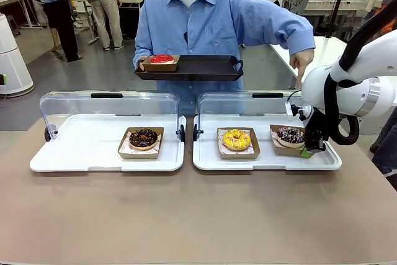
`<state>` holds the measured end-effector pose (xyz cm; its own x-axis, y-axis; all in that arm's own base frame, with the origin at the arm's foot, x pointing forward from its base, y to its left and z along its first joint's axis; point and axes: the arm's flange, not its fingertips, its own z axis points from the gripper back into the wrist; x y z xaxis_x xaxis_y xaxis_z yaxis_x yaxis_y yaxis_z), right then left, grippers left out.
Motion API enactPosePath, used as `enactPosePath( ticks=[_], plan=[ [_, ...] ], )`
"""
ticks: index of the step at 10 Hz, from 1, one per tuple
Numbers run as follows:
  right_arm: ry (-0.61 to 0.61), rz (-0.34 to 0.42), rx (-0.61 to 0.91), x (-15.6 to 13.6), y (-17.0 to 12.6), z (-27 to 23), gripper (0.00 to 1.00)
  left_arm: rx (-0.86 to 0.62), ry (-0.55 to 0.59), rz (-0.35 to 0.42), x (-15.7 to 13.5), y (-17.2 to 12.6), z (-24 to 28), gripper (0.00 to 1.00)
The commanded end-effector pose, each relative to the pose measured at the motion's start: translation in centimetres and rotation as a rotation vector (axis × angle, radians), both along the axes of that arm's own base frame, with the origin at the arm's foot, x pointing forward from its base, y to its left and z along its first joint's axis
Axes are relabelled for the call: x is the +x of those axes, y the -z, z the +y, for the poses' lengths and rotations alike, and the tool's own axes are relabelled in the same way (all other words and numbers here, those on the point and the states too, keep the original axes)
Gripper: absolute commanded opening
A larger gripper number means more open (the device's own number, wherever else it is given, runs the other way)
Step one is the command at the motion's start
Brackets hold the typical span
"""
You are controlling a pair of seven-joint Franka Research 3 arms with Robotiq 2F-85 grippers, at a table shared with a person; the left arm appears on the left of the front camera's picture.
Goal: Provide the desired donut to the person.
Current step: Pick up and lift the Paper togo box containing the Donut pointed at by the person.
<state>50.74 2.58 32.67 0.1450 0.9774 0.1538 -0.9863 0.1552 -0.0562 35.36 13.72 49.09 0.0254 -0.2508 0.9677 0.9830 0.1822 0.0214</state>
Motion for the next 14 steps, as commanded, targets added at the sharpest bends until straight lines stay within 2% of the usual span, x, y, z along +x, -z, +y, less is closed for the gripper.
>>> enactPosePath(
  ticks=[1,2,4,8,11,14],
  plan=[
    [-0.042,-0.021,0.019,-0.4,-0.2,0.1,0.00,0.001,-0.015,-0.004,0.0,0.0,0.0,1.00],
    [-0.061,-0.032,-0.015,-1.2,-0.7,0.5,0.00,0.001,-0.015,-0.004,0.0,0.0,0.0,1.00],
    [-0.091,-0.026,-0.054,-3.8,-3.4,2.4,0.00,0.001,-0.015,-0.004,0.0,0.0,0.0,1.00],
    [-0.071,-0.013,-0.142,-9.5,-11.4,4.5,0.00,0.001,-0.015,-0.004,0.0,0.0,0.0,1.00],
    [-0.064,-0.078,-0.171,-12.3,-17.7,5.4,0.00,0.001,-0.015,-0.004,0.0,0.0,0.0,1.00],
    [-0.025,-0.100,-0.159,-14.5,-23.7,6.5,0.00,0.001,-0.015,-0.004,0.0,0.0,0.0,1.00]
  ],
)
